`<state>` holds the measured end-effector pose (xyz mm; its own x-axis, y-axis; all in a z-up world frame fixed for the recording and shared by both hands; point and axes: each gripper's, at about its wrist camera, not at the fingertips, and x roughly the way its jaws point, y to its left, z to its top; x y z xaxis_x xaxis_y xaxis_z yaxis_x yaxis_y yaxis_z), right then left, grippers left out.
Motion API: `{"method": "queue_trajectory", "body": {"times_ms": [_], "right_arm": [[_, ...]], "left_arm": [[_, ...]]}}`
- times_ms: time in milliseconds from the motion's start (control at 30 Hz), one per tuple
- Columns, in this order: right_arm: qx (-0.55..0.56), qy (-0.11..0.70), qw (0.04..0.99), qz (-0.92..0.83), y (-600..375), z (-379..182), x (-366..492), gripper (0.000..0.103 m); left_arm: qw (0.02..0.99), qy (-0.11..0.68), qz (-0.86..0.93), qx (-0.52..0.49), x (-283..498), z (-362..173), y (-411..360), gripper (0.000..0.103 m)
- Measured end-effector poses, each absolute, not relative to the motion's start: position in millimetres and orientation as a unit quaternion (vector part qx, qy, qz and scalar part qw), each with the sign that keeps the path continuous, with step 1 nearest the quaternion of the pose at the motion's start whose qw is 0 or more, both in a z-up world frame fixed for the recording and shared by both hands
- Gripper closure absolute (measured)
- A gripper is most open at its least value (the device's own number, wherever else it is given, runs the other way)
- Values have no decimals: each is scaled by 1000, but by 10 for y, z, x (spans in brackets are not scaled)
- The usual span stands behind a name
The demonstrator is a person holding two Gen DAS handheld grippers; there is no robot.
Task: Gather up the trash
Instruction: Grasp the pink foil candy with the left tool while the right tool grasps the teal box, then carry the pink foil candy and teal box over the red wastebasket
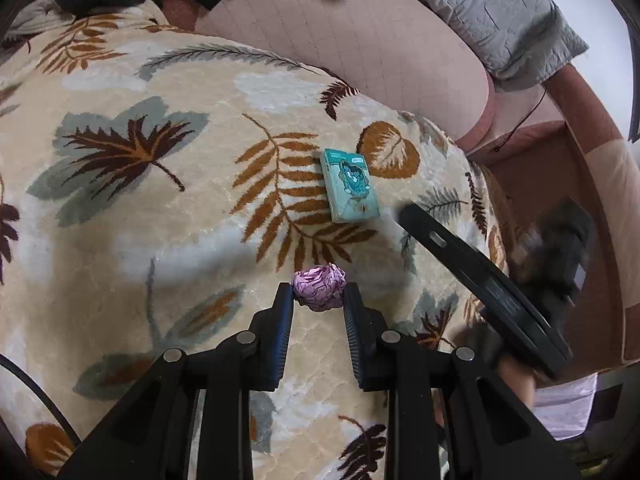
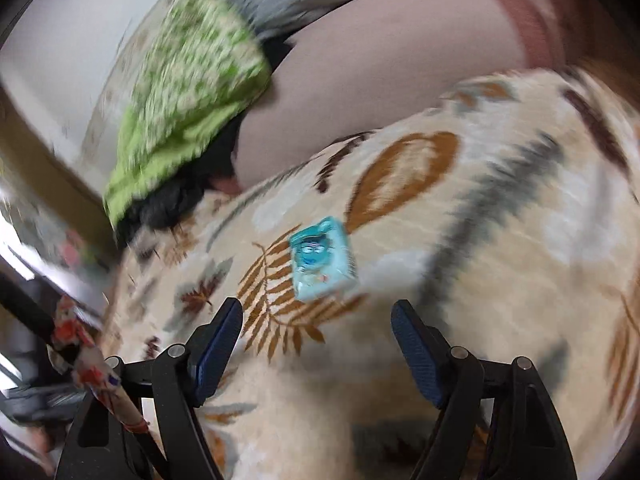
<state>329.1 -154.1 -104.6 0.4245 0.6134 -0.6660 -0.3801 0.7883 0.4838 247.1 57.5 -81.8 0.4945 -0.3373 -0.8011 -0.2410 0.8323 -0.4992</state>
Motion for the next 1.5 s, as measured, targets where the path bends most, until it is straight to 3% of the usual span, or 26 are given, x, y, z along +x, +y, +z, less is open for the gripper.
{"method": "queue_trajectory", "body": {"times_ms": [400, 433, 500, 633, 1033, 1500], "right_arm": [[31, 497, 832, 243, -804, -1505, 3822, 22], [9, 496, 838, 229, -748, -1507, 3793, 25], [-37, 494, 846, 197, -662, -1515, 3742, 47], [-31, 494, 846, 199, -747, -1393, 3555, 61], [110, 411, 881, 208, -1891, -323, 1675, 61], [223, 314, 908, 161, -3164, 225, -441, 61]], "left_arm": [[807, 488, -22, -332, 2468, -767, 950, 79], [809, 486, -20, -331, 2462, -752, 963, 79], [812, 481, -20, -330, 2448, -707, 980, 79], [817, 472, -29, -331, 2416, -622, 979, 79], [846, 434, -91, -296, 1995, -93, 490, 79], [861, 413, -218, -203, 148, 330, -926, 79]]}}
